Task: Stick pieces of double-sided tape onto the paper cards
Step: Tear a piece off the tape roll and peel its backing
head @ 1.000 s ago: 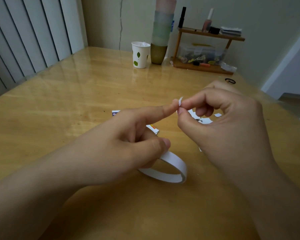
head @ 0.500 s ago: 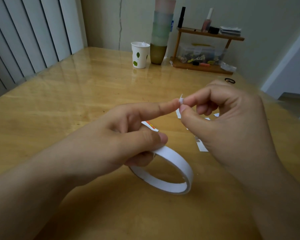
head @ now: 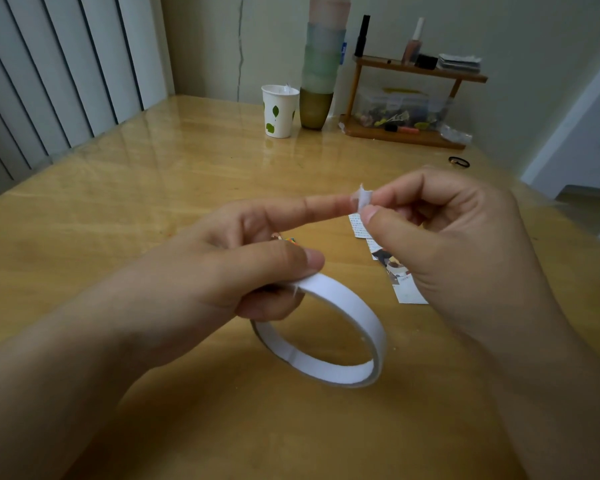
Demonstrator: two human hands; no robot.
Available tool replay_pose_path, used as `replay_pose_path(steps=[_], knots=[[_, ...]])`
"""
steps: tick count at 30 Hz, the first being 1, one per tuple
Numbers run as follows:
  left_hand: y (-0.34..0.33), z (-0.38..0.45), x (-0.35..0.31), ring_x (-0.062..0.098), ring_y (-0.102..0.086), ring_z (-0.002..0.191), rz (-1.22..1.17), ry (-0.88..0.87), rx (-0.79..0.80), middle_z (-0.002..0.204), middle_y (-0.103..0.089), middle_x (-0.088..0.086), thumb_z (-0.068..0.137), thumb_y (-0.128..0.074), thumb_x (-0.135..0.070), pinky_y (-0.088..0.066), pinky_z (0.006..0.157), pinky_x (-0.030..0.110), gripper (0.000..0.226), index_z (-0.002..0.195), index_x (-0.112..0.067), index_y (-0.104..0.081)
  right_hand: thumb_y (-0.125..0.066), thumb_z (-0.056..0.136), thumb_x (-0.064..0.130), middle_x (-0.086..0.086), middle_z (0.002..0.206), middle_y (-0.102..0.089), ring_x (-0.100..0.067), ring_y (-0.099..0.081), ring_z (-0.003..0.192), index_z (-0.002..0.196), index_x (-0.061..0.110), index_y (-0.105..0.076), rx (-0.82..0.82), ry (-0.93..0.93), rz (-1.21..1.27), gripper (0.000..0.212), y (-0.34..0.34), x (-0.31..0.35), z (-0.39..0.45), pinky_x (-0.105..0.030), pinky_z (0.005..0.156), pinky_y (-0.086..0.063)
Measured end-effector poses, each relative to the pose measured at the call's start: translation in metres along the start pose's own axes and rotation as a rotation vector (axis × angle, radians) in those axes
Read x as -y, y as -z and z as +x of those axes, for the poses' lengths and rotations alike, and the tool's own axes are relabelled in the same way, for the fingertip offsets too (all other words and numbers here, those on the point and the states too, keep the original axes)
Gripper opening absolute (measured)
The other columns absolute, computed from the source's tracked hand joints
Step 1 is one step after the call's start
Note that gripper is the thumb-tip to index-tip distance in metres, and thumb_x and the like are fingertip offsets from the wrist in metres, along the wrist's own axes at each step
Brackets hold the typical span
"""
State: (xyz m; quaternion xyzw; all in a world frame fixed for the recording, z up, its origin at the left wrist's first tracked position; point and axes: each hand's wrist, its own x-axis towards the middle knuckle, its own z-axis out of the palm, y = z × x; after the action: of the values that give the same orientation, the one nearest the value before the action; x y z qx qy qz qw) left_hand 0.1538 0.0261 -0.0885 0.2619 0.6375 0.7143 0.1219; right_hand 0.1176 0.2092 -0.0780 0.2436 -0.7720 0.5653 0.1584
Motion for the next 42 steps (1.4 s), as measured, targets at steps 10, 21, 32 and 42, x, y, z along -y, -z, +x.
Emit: replay_pose_path(steps=[10,21,32,42], knots=[[0.001,0.000,0.000,0.002,-0.025,0.037,0.002,0.034,-0.127,0.048,-0.026,-0.004,0.071,-0.059,-0.025,-0.007,0.070,0.048,0.045,0.115,-0.029,-0.066,-0.069,0.068,0.022,-0.028,0.088,-0.064,-0.044,-0.060,0.079,0.063,0.024,-0.070,0.023,-0.140,0.108,0.005,0.003,-0.007,0.004,-0.050,0.070,-0.052],[0.003,0.000,0.003,0.003,-0.025,0.036,-0.062,0.069,-0.136,0.043,-0.029,-0.010,0.069,-0.060,-0.025,-0.006,0.070,0.048,0.047,0.115,-0.027,-0.066,-0.059,0.089,0.030,0.008,0.063,-0.055,-0.005,-0.044,0.049,0.082,0.018,-0.069,-0.202,-0.401,-0.428,0.017,0.051,-0.039,0.024,-0.017,0.046,-0.036],[0.001,0.000,0.006,0.004,-0.024,0.039,-0.050,0.105,-0.065,0.040,-0.031,-0.010,0.070,-0.061,-0.027,-0.009,0.064,0.044,0.047,0.117,-0.029,-0.065,-0.072,0.080,0.020,0.004,0.070,-0.061,-0.009,-0.051,0.059,0.077,0.016,-0.070,-0.258,-0.669,-0.631,0.006,0.072,-0.094,0.028,-0.020,0.050,-0.035],[0.003,-0.001,0.006,0.006,-0.023,0.040,-0.057,0.121,-0.038,0.041,-0.028,-0.013,0.071,-0.060,-0.026,-0.008,0.067,0.046,0.048,0.118,-0.029,-0.064,-0.063,0.088,0.018,0.001,0.074,-0.063,-0.007,-0.048,0.058,0.075,0.015,-0.067,-0.260,-0.568,-0.756,0.014,0.072,-0.094,0.029,-0.020,0.048,-0.032]])
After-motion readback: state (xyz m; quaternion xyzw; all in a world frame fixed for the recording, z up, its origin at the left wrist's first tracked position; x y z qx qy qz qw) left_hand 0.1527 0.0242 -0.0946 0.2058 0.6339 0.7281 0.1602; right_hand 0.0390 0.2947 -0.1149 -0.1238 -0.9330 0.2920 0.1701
